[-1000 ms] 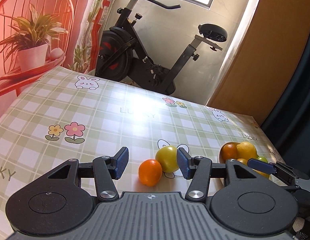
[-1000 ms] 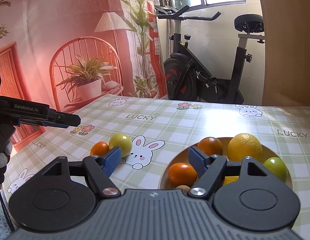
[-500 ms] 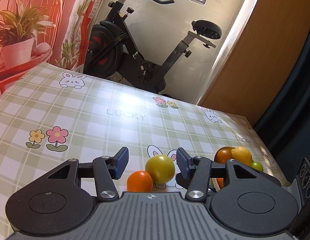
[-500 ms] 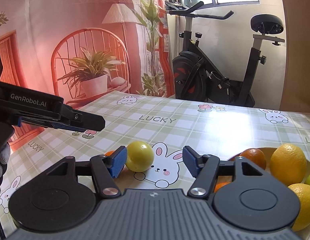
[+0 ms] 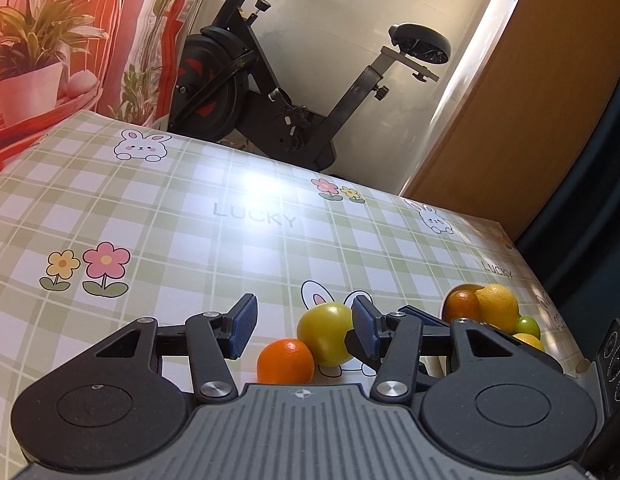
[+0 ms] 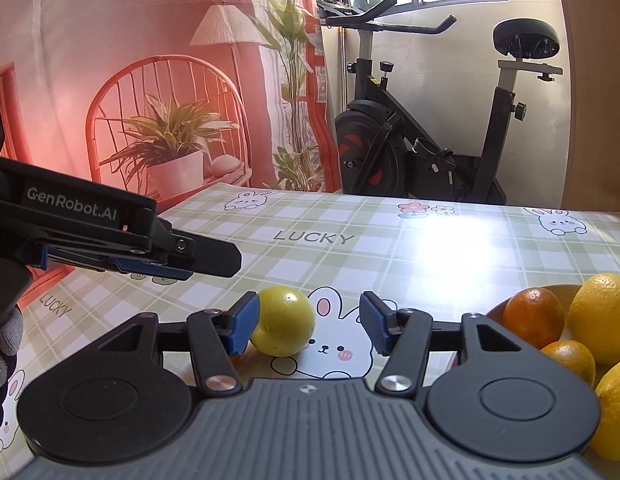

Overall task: Organize fruits
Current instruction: 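Move the open left gripper to the pale yellow-green round fruit, then close the left gripper around the pale yellow-green round fruit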

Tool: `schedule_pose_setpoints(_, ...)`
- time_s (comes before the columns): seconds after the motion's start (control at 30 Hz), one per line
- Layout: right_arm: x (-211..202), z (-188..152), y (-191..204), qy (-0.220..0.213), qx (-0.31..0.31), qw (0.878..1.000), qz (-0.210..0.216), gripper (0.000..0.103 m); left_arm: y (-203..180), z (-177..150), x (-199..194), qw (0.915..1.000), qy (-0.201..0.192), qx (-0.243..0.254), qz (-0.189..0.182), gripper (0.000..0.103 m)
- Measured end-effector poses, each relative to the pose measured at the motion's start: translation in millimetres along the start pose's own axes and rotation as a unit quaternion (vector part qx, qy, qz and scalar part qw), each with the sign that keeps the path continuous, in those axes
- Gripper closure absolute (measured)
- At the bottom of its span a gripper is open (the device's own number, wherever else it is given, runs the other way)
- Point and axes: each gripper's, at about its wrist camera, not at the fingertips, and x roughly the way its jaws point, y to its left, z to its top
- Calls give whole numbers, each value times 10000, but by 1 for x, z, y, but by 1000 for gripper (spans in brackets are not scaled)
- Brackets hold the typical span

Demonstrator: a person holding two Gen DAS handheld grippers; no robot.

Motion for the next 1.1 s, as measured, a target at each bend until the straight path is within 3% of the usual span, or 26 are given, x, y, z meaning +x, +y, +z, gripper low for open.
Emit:
schedule_pose_setpoints(0.47, 9, -3, 1, 122, 3, 9997, 200, 45, 7, 5, 18, 9991, 341, -242, 12, 48)
schedule_pose_setpoints(0.57, 12, -3, 2, 226, -19, 9994, 251, 49, 8, 6, 24, 9986, 398, -329, -69, 48)
schedule_pose_setpoints(1.1, 21, -4, 0, 408, 74, 9984, 393, 49, 2, 3, 54, 9955, 704, -456, -443, 49)
